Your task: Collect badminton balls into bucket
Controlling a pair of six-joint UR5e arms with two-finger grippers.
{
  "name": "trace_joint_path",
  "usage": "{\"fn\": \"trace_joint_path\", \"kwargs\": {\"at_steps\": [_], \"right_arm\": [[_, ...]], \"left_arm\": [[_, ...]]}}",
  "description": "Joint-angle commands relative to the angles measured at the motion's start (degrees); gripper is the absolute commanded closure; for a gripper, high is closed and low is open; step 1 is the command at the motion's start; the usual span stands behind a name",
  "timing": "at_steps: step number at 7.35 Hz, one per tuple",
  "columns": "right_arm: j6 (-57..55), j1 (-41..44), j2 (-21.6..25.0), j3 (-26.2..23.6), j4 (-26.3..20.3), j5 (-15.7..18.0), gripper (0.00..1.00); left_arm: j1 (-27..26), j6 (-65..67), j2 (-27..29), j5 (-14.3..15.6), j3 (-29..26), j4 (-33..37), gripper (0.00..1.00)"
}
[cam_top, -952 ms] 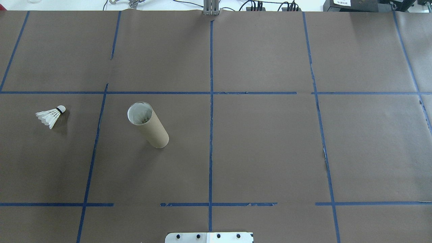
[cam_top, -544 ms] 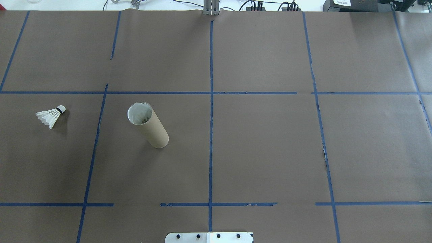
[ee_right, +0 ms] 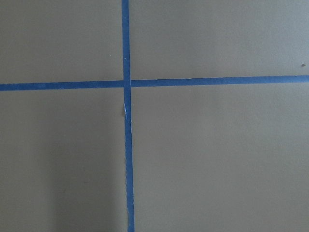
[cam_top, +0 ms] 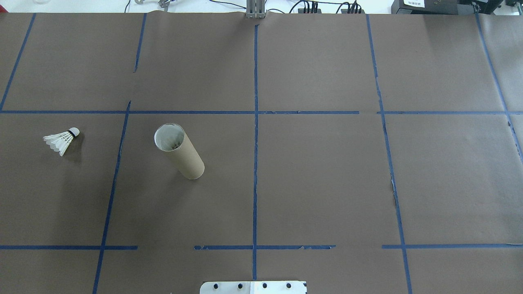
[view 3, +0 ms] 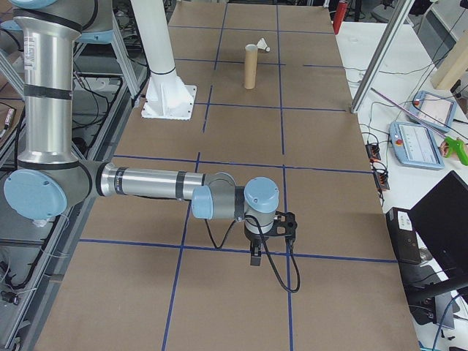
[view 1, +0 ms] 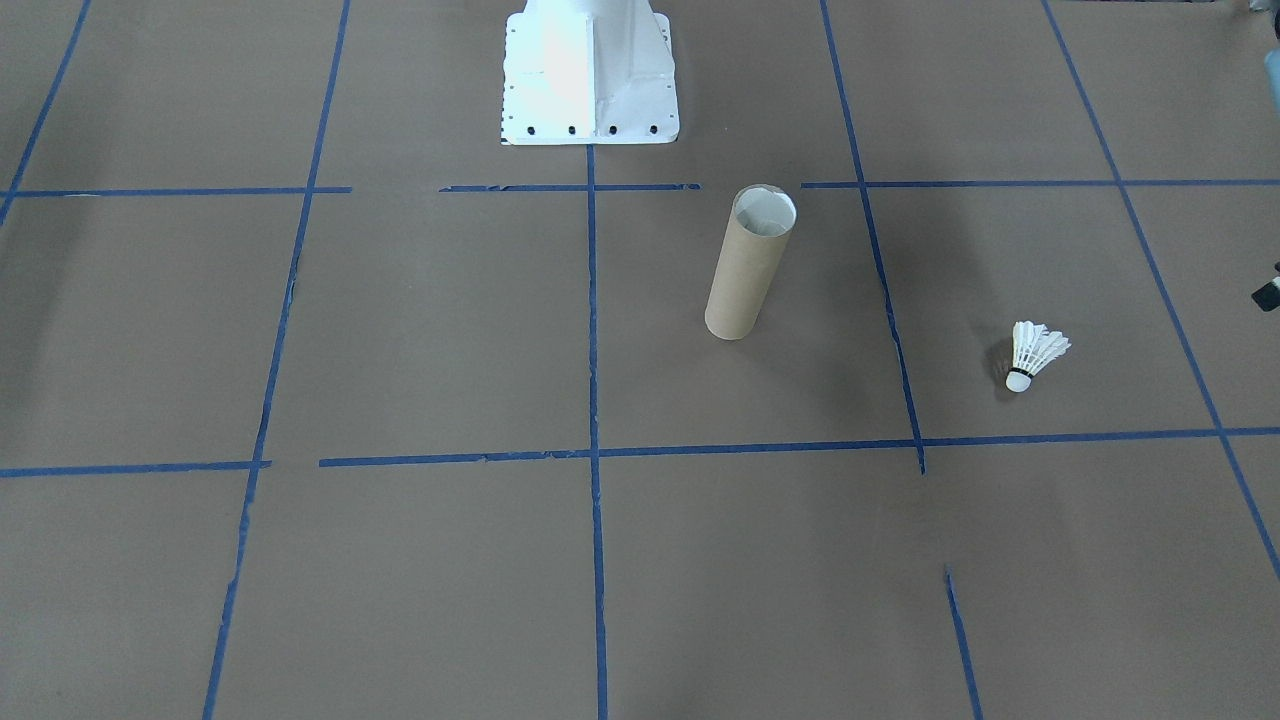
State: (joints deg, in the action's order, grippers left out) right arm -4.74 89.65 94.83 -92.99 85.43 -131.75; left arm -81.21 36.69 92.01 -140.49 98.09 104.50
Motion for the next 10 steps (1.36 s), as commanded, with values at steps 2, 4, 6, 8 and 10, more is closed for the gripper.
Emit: {"fn": "trace_joint_path", "kwargs": {"at_steps": [2,4,6,8,10], "right_arm": [[0.00,0.00,0.00,0.00,0.00,0.00,0.00],[0.00,0.00,0.00,0.00,0.00,0.00,0.00],[0.00,0.00,0.00,0.00,0.00,0.00,0.00],[0.00,0.00,0.00,0.00,0.00,0.09,0.00],[0.00,0.00,0.00,0.09,0.00,0.00,0.00]], "left_arm": [[9.10,22.73,-9.88,-0.58,-1.40,30.91,0.00],[14.55,41.88,-10.18,1.87,-2.90,44.42,0.00],[20.18,45.22,-10.18,8.52,-3.43,50.41,0.00],[24.41,47.94,-10.18,14.85,-6.06,54.73,0.00],[25.40,54.33,-10.18,19.69,-11.84,66.38,0.00]]}}
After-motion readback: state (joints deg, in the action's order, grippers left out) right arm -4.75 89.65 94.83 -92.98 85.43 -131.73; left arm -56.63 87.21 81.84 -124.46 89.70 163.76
